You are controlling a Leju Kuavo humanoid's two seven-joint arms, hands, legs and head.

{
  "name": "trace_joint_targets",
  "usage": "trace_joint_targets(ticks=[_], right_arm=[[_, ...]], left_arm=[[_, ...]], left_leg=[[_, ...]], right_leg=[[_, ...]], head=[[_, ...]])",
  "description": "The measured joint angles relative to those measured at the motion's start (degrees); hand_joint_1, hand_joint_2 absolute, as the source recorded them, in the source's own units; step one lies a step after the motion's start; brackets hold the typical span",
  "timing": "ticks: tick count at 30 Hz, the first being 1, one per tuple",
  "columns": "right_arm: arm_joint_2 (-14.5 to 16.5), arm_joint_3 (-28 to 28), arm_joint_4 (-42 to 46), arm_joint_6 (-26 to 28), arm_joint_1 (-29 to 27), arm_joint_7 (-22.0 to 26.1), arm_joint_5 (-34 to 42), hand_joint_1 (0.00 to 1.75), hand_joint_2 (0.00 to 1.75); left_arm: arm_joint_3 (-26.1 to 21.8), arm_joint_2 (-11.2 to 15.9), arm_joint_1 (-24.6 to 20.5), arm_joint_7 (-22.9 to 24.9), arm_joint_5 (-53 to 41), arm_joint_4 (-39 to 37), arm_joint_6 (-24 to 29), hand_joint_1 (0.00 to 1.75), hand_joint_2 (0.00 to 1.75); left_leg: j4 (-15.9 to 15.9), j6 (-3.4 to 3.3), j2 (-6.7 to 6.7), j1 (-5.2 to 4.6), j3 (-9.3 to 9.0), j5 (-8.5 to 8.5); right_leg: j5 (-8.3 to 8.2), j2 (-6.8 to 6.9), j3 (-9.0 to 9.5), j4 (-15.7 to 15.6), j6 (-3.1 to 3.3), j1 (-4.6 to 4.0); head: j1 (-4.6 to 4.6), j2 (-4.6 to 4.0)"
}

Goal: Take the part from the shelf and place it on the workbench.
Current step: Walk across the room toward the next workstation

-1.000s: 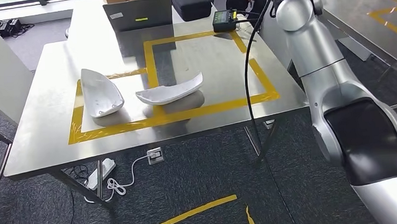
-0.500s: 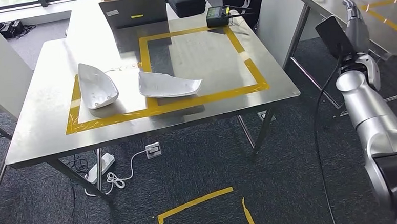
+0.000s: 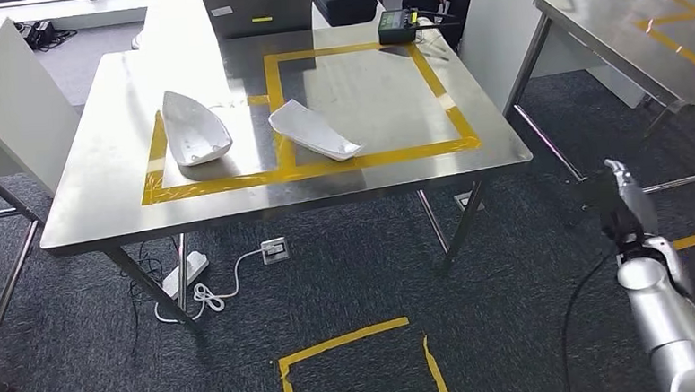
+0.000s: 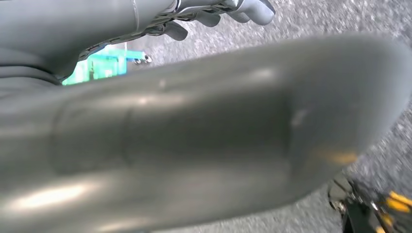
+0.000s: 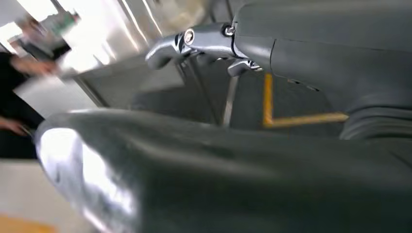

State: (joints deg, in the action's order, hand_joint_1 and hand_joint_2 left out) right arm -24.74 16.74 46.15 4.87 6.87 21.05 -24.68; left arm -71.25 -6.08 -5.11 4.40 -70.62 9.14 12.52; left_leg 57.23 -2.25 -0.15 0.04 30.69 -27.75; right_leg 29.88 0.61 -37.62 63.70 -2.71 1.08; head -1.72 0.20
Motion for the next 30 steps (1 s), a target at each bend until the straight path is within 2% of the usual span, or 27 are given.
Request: trace_joint_targets(ticks=[1,2,3,4,5,6,7,8,9,12,13,14,15,16,17,18,19,20,21,22,23,24,26,27,28,29,30], right_arm=[[1.47,1.17,-3.55,-0.61,-0.30,2.12,-0.51,0.00,0.00],[2.73,2.15,-6.71,-0.37,-0.59,3.95,-0.90,0.00,0.00],[3.70,2.94,-9.30,-0.03,-0.79,5.12,-1.12,0.00,0.00],[4.35,3.62,-11.36,0.13,-0.81,5.64,-1.25,0.00,0.00],[4.81,4.23,-13.09,0.18,-0.73,5.80,-1.31,0.00,0.00],[5.10,4.77,-14.54,0.09,-0.61,5.80,-1.37,0.00,0.00],[5.34,5.18,-15.56,-0.42,-0.37,5.71,-1.25,0.00,0.00],[5.63,5.59,-16.54,-1.73,-0.07,5.44,-0.68,0.00,0.00],[6.09,6.22,-17.93,-4.69,0.33,4.76,0.81,0.00,0.00],[9.09,10.37,-23.91,-21.67,0.68,-1.86,10.52,0.00,0.00],[10.73,12.32,-25.68,-26.72,0.31,-5.04,13.88,0.00,0.00],[12.63,14.29,-27.19,-29.57,-0.26,-8.21,16.67,0.00,0.00],[14.60,16.17,-28.47,-29.89,-0.95,-11.07,18.66,0.00,0.00],[16.64,18.01,-29.68,-27.59,-1.69,-13.56,20.08,0.00,0.00],[18.52,19.73,-30.78,-23.35,-2.35,-15.63,21.25,0.00,0.00],[20.31,21.48,-31.73,-17.58,-2.86,-17.12,22.24,0.00,0.00],[22.02,23.28,-32.51,-11.24,-3.23,-18.07,23.13,0.00,0.00],[23.47,24.90,-33.03,-5.73,-3.47,-18.50,23.85,0.00,0.00],[24.96,26.47,-33.46,-1.74,-3.65,-18.54,24.35,0.00,0.00],[26.13,27.72,-33.75,-0.03,-3.81,-18.31,24.52,0.00,0.00],[27.22,28.60,-34.01,-0.31,-3.91,-17.89,24.40,0.00,0.44],[28.11,29.23,-34.23,-1.70,-3.95,-17.30,24.01,0.00,0.87],[29.38,29.66,-34.61,-5.07,-3.91,-16.06,22.23,0.00,1.75],[29.73,29.58,-34.77,-6.24,-3.91,-15.55,20.78,0.00,1.75],[30.08,29.24,-34.97,-6.91,-3.91,-15.49,18.85,0.00,1.75],[30.28,28.55,-35.13,-7.00,-3.89,-16.04,16.26,0.00,1.75],[30.47,27.49,-35.28,-6.70,-3.82,-17.03,13.23,0.00,1.75]], left_arm=[[0.00,0.05,-0.07,0.08,-0.13,0.01,0.00,0.00,0.00],[0.00,0.09,-0.11,0.14,-0.21,0.02,0.00,0.00,0.00],[0.00,0.11,-0.12,0.19,-0.23,0.02,0.00,0.00,0.00],[0.00,0.13,-0.11,0.22,-0.26,0.02,0.00,0.00,0.00],[0.00,0.15,-0.11,0.23,-0.27,0.02,0.00,0.00,0.00],[0.00,0.16,-0.15,0.23,-0.28,0.02,0.00,0.00,0.00],[0.01,0.18,-0.19,0.22,-0.29,0.03,0.00,0.00,0.00],[0.03,0.20,-0.26,0.21,-0.32,0.04,0.00,0.00,0.00],[0.06,0.24,-0.34,0.21,-0.43,0.05,0.00,0.00,0.00],[0.31,0.42,-0.59,0.00,-1.27,0.04,0.00,0.00,0.00],[0.42,0.48,-0.62,-0.14,-1.56,0.03,0.00,0.00,0.00],[0.51,0.52,-0.64,-0.32,-1.72,0.01,0.00,0.00,0.00],[0.57,0.54,-0.67,-0.55,-1.67,-0.03,0.00,0.00,0.00],[0.60,0.52,-0.72,-0.81,-1.53,-0.08,-0.01,0.00,0.00],[0.60,0.53,-0.77,-1.05,-1.44,-0.11,-0.01,0.00,0.00],[0.60,0.58,-0.79,-1.15,-1.51,-0.13,-0.02,0.00,0.00],[0.65,0.67,-0.76,-1.08,-1.82,-0.14,-0.02,0.00,0.00],[0.75,0.79,-0.73,-0.78,-2.19,-0.14,-0.02,0.00,0.00],[0.88,0.95,-0.71,-0.17,-2.49,-0.13,-0.02,0.00,0.00],[1.00,1.11,-0.75,0.59,-2.64,-0.11,-0.02,0.00,0.00],[1.08,1.30,-0.78,1.42,-2.64,-0.08,-0.03,0.00,0.00],[1.12,1.50,-0.81,2.22,-2.63,-0.05,-0.03,0.00,0.00],[1.16,2.01,-0.78,3.26,-2.81,-0.01,-0.04,0.00,0.00],[1.23,2.22,-0.76,3.50,-3.04,-0.01,-0.04,0.00,0.00],[1.34,2.43,-0.75,3.52,-3.32,-0.01,-0.04,0.00,0.00],[1.47,2.56,-0.73,3.27,-3.57,-0.01,-0.04,0.00,0.00],[1.58,2.69,-0.72,2.86,-3.74,-0.01,-0.04,0.00,0.00]], left_leg=[[0.09,-0.18,0.13,-0.14,0.70,0.55],[0.26,-0.27,0.19,-0.31,1.47,1.08],[0.51,-0.28,0.24,-0.49,2.36,1.58],[0.83,-0.23,0.31,-0.61,3.20,1.98],[1.23,-0.14,0.38,-0.66,3.98,2.29],[1.69,0.02,0.46,-0.68,4.69,2.55],[2.10,0.26,0.52,-0.72,5.29,2.81],[2.37,0.58,0.59,-0.74,5.64,3.08],[2.53,0.95,0.67,-0.70,5.81,3.39],[2.49,2.18,0.71,-0.29,5.95,4.01],[3.16,2.57,0.62,-0.16,6.33,3.04],[4.72,2.92,0.51,-0.10,6.92,1.12],[7.46,3.24,0.39,0.00,7.74,-1.70],[10.88,3.53,0.35,0.02,8.57,-4.51],[14.18,3.78,0.33,0.05,9.15,-6.47],[16.54,3.95,0.33,0.08,9.16,-7.16],[17.12,4.02,0.32,0.11,8.36,-6.50],[15.82,4.00,0.32,0.13,6.64,-5.09],[12.46,3.90,0.29,0.14,3.76,-3.65],[8.09,3.72,0.23,0.12,0.65,-3.29],[4.24,3.47,0.16,-0.02,-2.03,-3.30],[1.22,3.18,0.06,-0.14,-3.81,-3.67],[-0.28,2.50,-0.06,-0.48,-4.17,-3.68],[-0.51,2.07,0.02,-0.43,-3.78,-3.22],[-0.59,1.61,0.11,-0.39,-3.33,-2.60],[-0.75,1.17,0.22,-0.29,-2.73,-1.91],[-0.84,0.84,0.33,-0.20,-1.99,-1.20]], right_leg=[[2.71,-0.05,-1.18,3.96,-0.11,0.04],[4.32,-0.07,-2.02,7.48,-0.13,0.07],[4.61,-0.10,-2.11,9.63,-0.09,0.07],[3.66,-0.12,-1.14,9.67,-0.01,0.06],[2.12,-0.12,0.89,7.59,0.08,0.04],[1.11,-0.10,3.69,3.82,0.23,0.03],[0.79,-0.11,6.34,-0.08,0.50,-0.13],[0.82,-0.15,8.18,-3.03,0.89,-0.30],[1.27,-0.20,9.10,-4.87,1.37,-0.51],[0.51,-0.16,8.73,-5.75,2.96,-0.96],[-0.07,-0.07,8.44,-5.96,3.46,-0.97],[-0.68,0.02,8.00,-6.14,3.89,-0.90],[-1.26,0.09,7.40,-6.18,4.15,-0.83],[-1.81,0.11,6.71,-6.15,4.29,-0.81],[-2.36,0.17,5.98,-6.10,4.34,-0.80],[-2.94,0.22,5.17,-6.03,4.32,-0.81],[-3.50,0.25,4.37,-5.95,4.30,-0.81],[-4.03,0.24,3.60,-5.88,4.25,-0.81],[-4.60,0.16,2.89,-5.77,4.17,-0.82],[-5.13,0.03,2.32,-5.67,4.03,-0.85],[-5.68,-0.16,1.96,-5.64,3.80,-0.87],[-6.21,-0.33,1.76,-5.63,3.52,-0.85],[-7.22,-0.60,1.64,-5.85,2.79,-0.71],[-7.43,-0.67,1.53,-5.82,2.43,-0.59],[-6.73,-0.71,1.19,-5.31,2.06,-0.51],[-4.88,-0.74,0.60,-3.82,1.73,-0.47],[-2.20,-0.75,-0.25,-1.31,1.48,-0.40]], head=[[-0.08,0.00],[-0.13,0.00],[-0.16,0.00],[-0.17,0.00],[-0.19,0.00],[-0.23,0.00],[-0.31,0.00],[-0.34,0.00],[-0.36,0.00],[-0.34,0.00],[-0.31,0.00],[-0.19,0.00],[-0.01,0.00],[0.17,0.00],[0.31,0.00],[0.38,0.00],[0.40,0.00],[0.40,0.00],[0.41,0.00],[0.42,0.00],[0.39,0.00],[0.38,0.00],[0.57,0.00],[0.75,0.00],[0.86,0.00],[0.78,0.00],[0.66,0.00]])
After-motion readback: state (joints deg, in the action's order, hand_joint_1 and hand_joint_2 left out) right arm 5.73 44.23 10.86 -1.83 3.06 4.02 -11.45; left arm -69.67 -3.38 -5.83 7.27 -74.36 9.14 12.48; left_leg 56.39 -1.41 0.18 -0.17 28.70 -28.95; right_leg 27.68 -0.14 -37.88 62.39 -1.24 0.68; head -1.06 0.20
